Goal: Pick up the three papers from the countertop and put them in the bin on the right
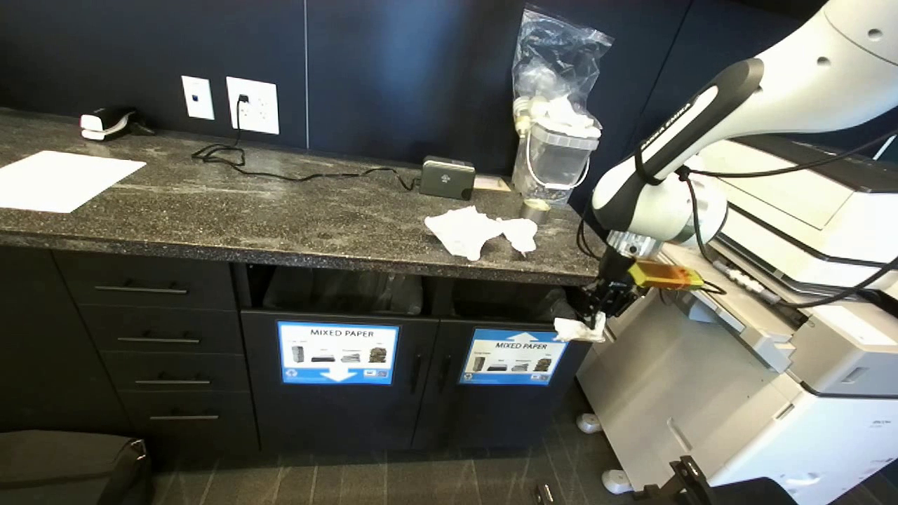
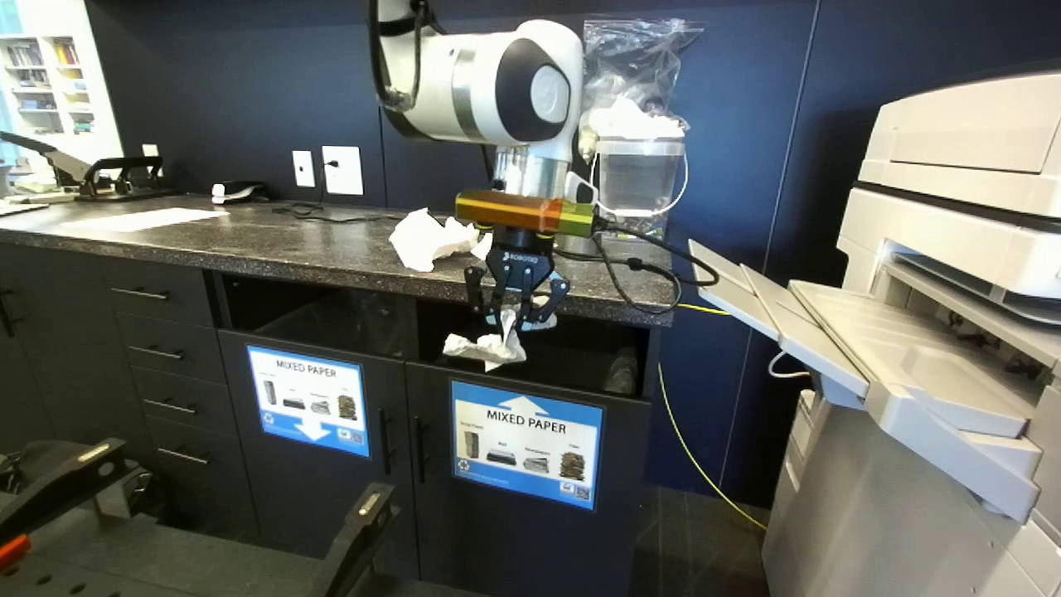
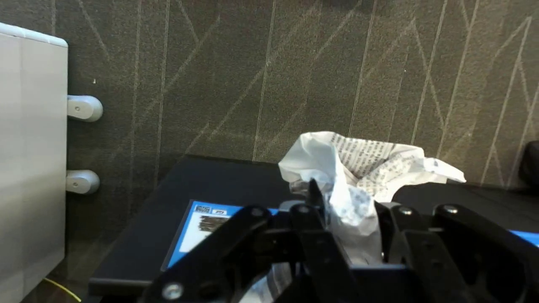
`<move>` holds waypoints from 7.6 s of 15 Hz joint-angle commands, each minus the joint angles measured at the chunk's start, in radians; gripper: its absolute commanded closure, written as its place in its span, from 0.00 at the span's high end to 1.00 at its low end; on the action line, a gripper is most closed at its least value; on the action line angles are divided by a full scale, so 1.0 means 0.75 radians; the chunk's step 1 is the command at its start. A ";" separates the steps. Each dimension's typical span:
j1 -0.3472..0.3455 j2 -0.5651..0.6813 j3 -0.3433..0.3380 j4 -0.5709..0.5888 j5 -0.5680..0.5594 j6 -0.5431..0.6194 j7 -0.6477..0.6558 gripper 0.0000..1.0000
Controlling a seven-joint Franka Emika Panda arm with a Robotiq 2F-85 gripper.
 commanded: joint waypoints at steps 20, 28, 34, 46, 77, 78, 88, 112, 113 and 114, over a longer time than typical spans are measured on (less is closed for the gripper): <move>-0.323 0.847 0.322 0.089 -0.659 1.505 0.130 0.10; -0.208 1.050 0.249 0.419 -0.692 1.810 0.378 0.11; -0.140 1.104 0.199 0.584 -0.675 1.895 0.532 0.11; -0.069 1.442 0.176 1.060 -0.592 1.918 0.720 0.11; 0.147 1.388 0.008 1.139 -0.272 1.639 0.608 1.00; 0.147 1.388 0.005 1.140 -0.275 1.633 0.603 1.00; 0.086 1.203 0.002 0.887 -0.400 1.631 0.619 1.00; -0.102 0.079 0.327 0.111 -0.407 0.386 0.298 1.00; -0.071 0.053 0.327 0.167 -0.352 0.280 0.265 1.00; -0.035 0.025 0.313 0.229 -0.311 0.175 0.234 1.00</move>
